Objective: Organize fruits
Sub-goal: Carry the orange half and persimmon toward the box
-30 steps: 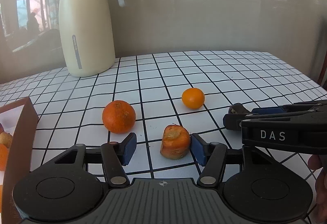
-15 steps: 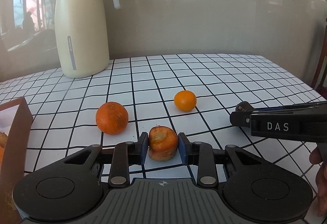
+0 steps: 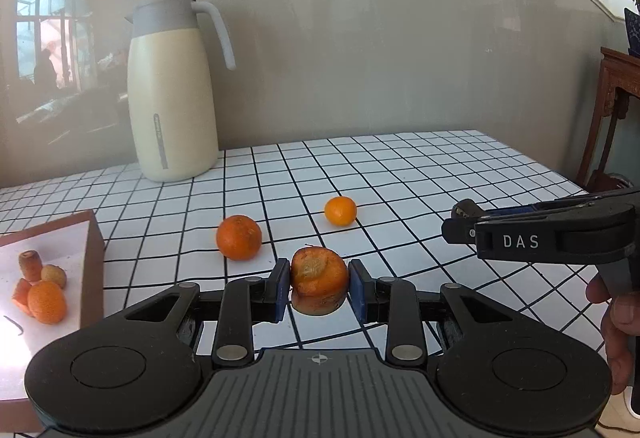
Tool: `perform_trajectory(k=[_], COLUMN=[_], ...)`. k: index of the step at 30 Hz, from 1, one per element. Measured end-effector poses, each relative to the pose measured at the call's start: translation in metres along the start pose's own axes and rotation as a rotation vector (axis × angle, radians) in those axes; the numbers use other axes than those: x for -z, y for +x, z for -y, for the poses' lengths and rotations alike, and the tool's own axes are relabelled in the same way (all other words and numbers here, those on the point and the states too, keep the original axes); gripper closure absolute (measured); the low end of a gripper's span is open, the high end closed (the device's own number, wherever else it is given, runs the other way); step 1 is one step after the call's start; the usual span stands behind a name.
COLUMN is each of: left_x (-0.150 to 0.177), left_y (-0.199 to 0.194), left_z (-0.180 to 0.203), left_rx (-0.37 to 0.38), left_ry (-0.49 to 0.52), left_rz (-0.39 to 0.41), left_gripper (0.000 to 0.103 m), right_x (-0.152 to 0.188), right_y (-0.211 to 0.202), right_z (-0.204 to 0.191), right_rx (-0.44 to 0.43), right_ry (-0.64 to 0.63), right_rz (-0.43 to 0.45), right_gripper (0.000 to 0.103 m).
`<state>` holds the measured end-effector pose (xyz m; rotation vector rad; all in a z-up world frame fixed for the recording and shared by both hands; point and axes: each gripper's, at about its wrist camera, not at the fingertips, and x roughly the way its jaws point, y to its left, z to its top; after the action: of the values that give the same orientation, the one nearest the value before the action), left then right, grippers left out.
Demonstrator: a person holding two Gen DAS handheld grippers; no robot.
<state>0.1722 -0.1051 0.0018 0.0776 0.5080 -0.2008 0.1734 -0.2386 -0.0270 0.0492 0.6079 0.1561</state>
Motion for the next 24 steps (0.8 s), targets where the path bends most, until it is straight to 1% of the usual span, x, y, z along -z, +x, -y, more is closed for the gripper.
perform_trajectory(k=[4, 8, 11, 18, 22, 24], left_x=[0.005, 0.019, 0.028, 0.038, 0.047, 0.050], left_y=[-0.019, -0.039, -0.055, -0.090, -0.105, -0.112], left_z=[-0.016, -0.029, -0.036, -0.057, -0.072, -0.081], left_rx=[-0.020, -0.036, -0.046, -0.073, -0.101, -0.123], left_ry=[-0.017, -0.042, -0.052, -0.045, -0.046, -0.051], left_rz=[0.008, 0.003, 0.007, 0.043, 0.043, 0.050], left_gripper=[0.072, 0.072, 0.072, 0.072, 0.072, 0.072], right_x=[0.006, 0.011, 0.015, 0.024, 0.029, 0.028], right_y=[-0.014, -0.025, -0.030, -0.050, -0.059, -0.059], right_z=[-0.011, -0.022, -0.031, -0.061, -0.090, -0.104], right_rx=[-0.019, -0.034, -0.049, -0.107, -0.150, -0.187], right_ry=[0.002, -0.009, -0.024, -0.111, -0.206, -0.229], right_rz=[0.001, 0.008, -0.004, 0.001, 0.017, 0.020], right_gripper=[0.069, 0.069, 0.069, 0.069, 0.069, 0.069])
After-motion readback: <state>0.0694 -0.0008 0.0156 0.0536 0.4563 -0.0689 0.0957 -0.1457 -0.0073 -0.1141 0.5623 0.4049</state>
